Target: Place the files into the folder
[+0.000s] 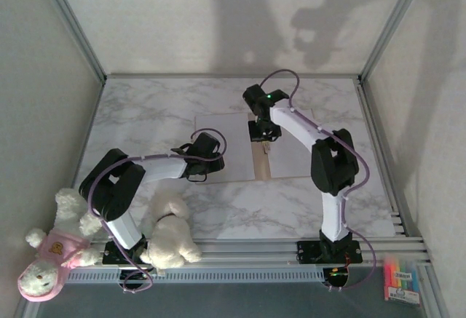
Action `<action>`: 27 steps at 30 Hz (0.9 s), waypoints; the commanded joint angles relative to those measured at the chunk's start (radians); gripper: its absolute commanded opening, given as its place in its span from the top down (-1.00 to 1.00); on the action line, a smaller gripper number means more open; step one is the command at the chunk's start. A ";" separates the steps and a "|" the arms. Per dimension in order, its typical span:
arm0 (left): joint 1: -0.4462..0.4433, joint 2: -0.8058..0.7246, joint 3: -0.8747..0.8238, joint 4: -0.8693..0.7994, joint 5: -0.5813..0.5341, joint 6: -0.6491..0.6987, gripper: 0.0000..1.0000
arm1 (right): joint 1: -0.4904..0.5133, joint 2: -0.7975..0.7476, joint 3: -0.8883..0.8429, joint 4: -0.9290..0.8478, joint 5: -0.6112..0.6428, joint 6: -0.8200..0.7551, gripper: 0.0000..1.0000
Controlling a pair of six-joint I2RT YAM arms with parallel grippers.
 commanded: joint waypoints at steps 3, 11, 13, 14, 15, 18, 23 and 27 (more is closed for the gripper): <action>0.002 0.083 -0.003 -0.133 0.006 0.003 0.10 | -0.020 -0.186 -0.062 0.066 -0.075 -0.026 0.70; 0.006 0.086 0.092 -0.163 -0.056 0.008 -0.10 | -0.053 -0.479 -0.296 0.307 -0.090 -0.068 0.27; 0.009 0.088 0.134 -0.189 -0.077 0.017 -0.18 | -0.060 -0.542 -0.370 0.365 -0.076 -0.074 0.19; 0.011 0.085 0.155 -0.204 -0.086 0.022 -0.22 | -0.065 -0.570 -0.412 0.395 -0.068 -0.075 0.16; 0.011 0.076 0.176 -0.219 -0.098 0.026 -0.27 | -0.072 -0.597 -0.451 0.422 -0.064 -0.073 0.15; 0.013 0.028 0.203 -0.239 -0.138 0.030 -0.38 | -0.096 -0.658 -0.561 0.497 -0.063 -0.052 0.13; 0.013 -0.128 0.141 -0.191 -0.206 0.015 -0.69 | -0.126 -0.728 -0.778 0.693 -0.175 0.022 0.02; 0.013 -0.244 0.062 -0.185 -0.236 -0.017 -0.83 | -0.130 -0.733 -0.874 0.785 -0.208 0.060 -0.05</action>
